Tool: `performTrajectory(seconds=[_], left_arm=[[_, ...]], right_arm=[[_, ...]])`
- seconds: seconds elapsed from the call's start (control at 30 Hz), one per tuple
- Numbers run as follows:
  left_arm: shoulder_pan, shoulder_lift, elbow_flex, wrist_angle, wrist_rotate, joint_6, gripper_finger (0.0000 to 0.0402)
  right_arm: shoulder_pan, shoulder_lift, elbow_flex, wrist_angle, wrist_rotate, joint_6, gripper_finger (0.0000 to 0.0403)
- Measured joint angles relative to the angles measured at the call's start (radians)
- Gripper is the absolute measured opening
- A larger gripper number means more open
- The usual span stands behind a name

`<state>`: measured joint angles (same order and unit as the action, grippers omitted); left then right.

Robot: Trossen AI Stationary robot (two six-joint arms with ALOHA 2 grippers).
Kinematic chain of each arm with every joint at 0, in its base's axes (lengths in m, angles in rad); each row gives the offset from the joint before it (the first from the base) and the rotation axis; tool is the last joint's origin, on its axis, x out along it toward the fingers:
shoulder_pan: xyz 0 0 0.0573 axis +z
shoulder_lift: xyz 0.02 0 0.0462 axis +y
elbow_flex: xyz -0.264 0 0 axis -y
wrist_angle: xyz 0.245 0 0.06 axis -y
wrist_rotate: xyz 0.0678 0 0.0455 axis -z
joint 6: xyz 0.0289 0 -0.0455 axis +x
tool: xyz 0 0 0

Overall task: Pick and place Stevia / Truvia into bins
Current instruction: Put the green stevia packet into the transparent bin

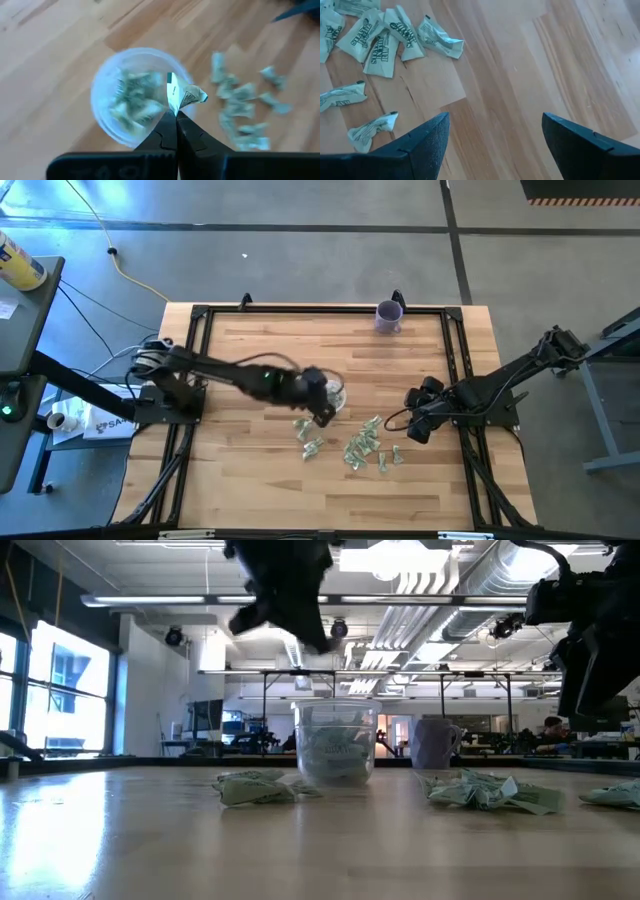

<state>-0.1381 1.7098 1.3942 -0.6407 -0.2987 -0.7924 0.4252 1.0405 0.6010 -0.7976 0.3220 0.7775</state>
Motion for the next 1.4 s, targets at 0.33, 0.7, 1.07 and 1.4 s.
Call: performTrajectory(seconds=[0.33,0.7,1.07,1.4], left_arm=[[0.179,0.135,-0.003,0.071,0.171,0.193,0.0026],[0.197,0.190,-0.004,0.070,0.250,0.194,0.0049],[0.197,0.189,0.076,-0.031,0.274,0.179,0.0177],[0.068,0.121,0.245,-0.532,0.291,0.384,0.0244]], right_arm=[[0.000,0.000,0.000,0.010,-0.017,0.035,0.0307],[0.000,0.000,0.000,0.009,0.005,0.034,0.0307],[-0.051,0.000,-0.001,0.009,0.004,0.003,0.0307],[-0.091,0.000,-0.002,0.010,-0.011,-0.055,0.0307]])
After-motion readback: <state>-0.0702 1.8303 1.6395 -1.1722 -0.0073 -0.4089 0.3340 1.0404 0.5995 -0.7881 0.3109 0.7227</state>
